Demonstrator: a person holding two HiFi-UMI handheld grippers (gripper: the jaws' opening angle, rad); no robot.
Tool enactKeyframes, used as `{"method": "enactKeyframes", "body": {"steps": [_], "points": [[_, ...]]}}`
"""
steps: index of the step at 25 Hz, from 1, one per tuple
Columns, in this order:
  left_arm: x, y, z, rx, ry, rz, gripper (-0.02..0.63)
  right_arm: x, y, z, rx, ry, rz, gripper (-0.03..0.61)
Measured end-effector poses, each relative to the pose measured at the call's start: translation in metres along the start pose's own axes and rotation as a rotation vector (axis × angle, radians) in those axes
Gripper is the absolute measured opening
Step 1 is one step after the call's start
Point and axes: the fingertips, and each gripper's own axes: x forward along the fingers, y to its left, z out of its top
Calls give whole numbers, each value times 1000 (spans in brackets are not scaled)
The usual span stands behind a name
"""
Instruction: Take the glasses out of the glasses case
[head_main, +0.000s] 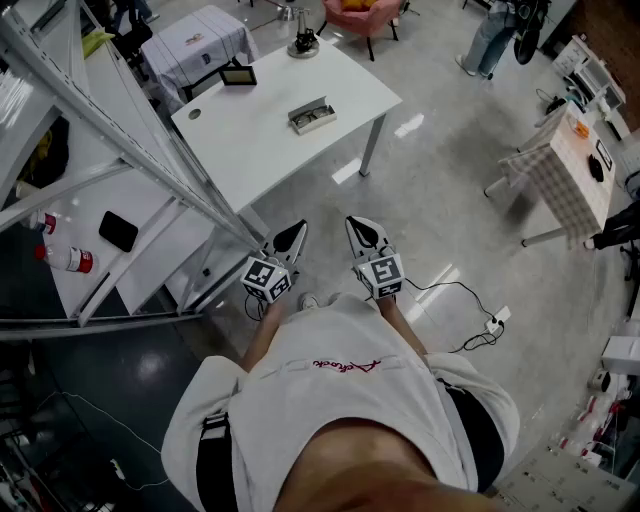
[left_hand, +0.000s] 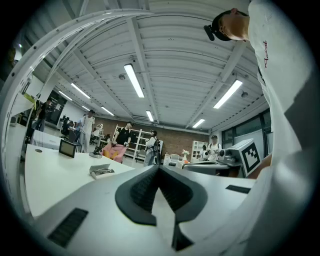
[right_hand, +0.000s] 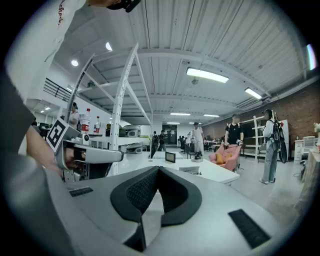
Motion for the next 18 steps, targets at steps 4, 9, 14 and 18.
{"method": "enactKeyframes", "body": {"steps": [4,9,14,18], "points": [[3,-2,-2,7,6,2,-9,-1,2,1,2,1,16,-9],[9,-5,-1,13,15,5,-9,-1,-4,-1,18,-8,22,-8],[17,-10,-2,19,22,10,-9,-3,-6,-3,36,-20,54,-6],[24,-17,-4,14,26,6,-9,-5,-6,-6,25,-21,84,-6]]}}
